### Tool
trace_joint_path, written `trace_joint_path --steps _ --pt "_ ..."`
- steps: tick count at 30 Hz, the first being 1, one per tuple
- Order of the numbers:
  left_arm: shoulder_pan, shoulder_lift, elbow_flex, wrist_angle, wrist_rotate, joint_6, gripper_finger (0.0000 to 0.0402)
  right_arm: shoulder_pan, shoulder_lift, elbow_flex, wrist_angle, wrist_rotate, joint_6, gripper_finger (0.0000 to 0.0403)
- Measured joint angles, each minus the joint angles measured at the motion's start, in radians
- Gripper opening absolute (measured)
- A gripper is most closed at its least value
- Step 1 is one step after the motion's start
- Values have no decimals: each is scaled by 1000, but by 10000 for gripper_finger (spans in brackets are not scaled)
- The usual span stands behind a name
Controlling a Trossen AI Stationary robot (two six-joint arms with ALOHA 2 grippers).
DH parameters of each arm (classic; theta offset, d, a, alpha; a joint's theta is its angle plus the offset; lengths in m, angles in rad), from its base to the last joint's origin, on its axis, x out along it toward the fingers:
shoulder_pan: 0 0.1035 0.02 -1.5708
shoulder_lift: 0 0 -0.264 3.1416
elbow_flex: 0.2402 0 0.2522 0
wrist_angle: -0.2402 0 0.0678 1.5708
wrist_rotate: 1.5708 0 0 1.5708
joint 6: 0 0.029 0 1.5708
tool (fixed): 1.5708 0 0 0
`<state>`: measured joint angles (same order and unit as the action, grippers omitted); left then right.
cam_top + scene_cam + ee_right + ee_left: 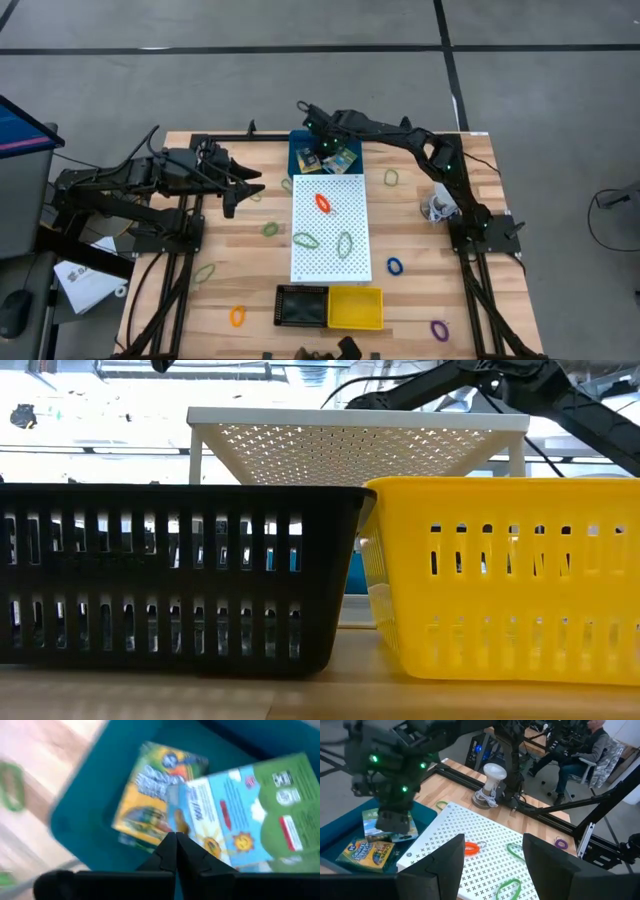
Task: Pick & Place Office Desk Supplies
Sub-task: Put the crayon box into the blue bin
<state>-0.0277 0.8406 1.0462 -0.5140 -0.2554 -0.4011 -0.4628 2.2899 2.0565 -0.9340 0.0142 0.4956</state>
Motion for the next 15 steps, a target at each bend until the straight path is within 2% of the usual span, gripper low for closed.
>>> trace_joint_path --steps 7,15 --pt "-21 0 0 0 -1 0 195 52 -13 0 -7 136 28 0" --pt "-58 0 0 -1 -8 -15 195 -3 9 -9 -20 148 81 0"
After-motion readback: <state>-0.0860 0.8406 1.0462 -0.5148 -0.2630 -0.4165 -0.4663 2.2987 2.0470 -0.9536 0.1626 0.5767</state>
